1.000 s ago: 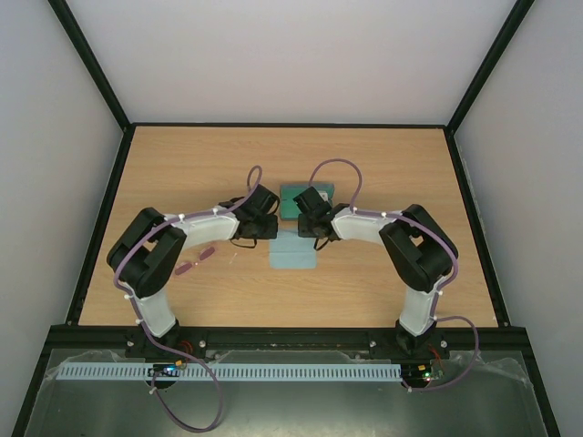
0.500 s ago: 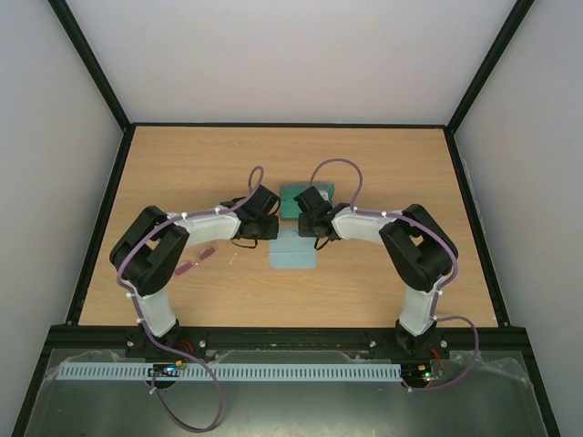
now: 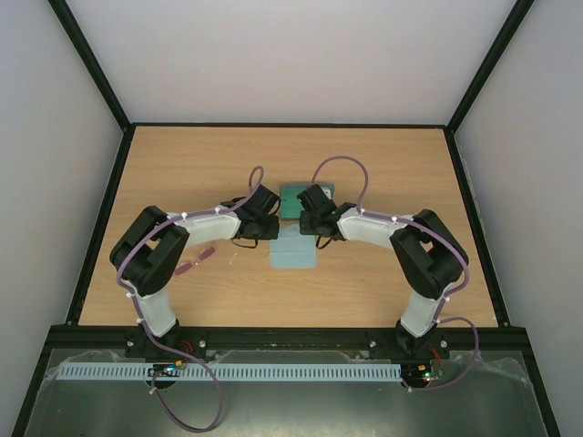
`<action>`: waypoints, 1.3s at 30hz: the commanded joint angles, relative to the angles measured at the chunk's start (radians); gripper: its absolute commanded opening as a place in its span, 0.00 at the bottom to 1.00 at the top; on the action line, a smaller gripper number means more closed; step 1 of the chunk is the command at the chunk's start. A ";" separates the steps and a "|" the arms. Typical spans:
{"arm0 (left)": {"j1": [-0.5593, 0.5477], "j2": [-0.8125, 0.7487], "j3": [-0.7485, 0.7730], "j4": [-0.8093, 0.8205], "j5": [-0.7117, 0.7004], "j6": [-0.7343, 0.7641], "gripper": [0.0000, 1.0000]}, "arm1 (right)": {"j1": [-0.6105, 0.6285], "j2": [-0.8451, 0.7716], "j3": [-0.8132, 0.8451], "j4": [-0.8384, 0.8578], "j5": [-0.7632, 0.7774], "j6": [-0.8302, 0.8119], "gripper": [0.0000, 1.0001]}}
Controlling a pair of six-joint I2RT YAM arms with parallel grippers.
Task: Organize the sunglasses
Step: Fold the glasses cleaning cloth at the center of the board.
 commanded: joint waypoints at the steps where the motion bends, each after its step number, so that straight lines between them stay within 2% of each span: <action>1: -0.001 -0.030 0.020 -0.006 0.003 0.000 0.02 | -0.003 -0.051 -0.017 -0.033 0.014 -0.002 0.01; 17: -0.012 -0.087 0.006 -0.015 -0.004 -0.011 0.02 | -0.002 -0.121 -0.066 -0.030 0.000 0.008 0.01; 39: -0.074 -0.195 -0.091 -0.024 -0.027 -0.050 0.02 | 0.040 -0.219 -0.152 -0.025 -0.005 0.019 0.01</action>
